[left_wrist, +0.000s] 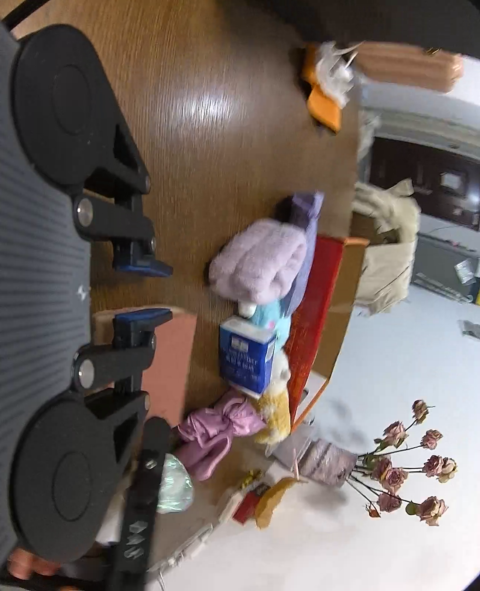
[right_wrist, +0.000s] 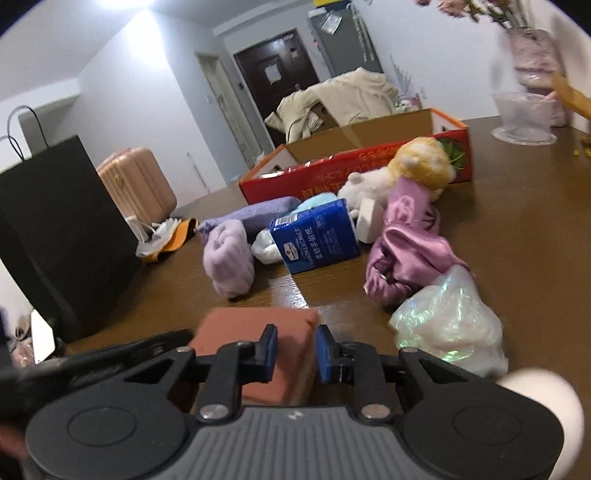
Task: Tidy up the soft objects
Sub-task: 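Carry the pink sponge into the cardboard box and open the left gripper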
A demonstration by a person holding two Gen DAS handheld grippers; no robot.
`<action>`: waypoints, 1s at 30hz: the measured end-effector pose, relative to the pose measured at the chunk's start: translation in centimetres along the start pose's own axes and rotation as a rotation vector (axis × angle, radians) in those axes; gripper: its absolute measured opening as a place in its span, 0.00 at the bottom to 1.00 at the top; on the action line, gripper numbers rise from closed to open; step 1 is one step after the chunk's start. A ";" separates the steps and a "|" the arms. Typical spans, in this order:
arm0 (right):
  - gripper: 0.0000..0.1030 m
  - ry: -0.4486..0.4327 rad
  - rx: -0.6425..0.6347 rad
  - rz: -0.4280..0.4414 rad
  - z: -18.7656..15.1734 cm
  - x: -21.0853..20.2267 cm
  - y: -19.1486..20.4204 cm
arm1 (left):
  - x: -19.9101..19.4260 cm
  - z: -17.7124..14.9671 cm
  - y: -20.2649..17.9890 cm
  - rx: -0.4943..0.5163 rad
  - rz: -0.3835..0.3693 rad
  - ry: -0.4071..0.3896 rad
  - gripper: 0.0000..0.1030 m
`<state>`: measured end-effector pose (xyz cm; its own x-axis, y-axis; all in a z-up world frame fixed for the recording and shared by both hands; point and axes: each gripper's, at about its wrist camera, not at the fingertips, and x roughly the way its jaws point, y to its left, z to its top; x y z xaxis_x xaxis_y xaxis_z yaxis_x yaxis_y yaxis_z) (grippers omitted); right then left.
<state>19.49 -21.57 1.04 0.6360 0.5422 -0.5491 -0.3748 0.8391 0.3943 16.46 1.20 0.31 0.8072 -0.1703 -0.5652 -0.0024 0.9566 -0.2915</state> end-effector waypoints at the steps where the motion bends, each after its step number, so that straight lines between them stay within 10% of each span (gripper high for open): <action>1: 0.24 -0.019 0.003 -0.006 0.0 -0.6 -0.2 | 0.1 0.2 -0.1 -0.012 -0.012 0.008 0.21; 6: 0.34 -0.014 0.055 -0.045 0.6 -0.8 -1.5 | 0.5 0.2 0.0 -0.071 -0.092 0.066 0.42; 12: 0.36 0.002 0.088 -0.007 0.4 0.7 -2.8 | 1.4 0.7 1.4 -0.265 -0.219 0.149 0.43; 18: 0.30 -0.001 0.088 0.017 2.2 1.0 -1.9 | 2.1 2.7 -1.3 -0.186 -0.181 0.132 0.32; 24: 0.28 -0.128 -0.006 0.120 13.6 1.4 -0.3 | 3.4 14.7 -2.4 -0.050 -0.147 -0.055 0.34; 30: 0.28 -0.028 0.025 0.091 27.1 14.2 -2.1 | 15.6 26.4 1.2 -0.126 -0.085 0.027 0.36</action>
<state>47.60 -16.83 12.37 0.6187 0.6146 -0.4893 -0.4152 0.7846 0.4605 44.62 5.93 11.51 0.7916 -0.2572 -0.5543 -0.0100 0.9015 -0.4326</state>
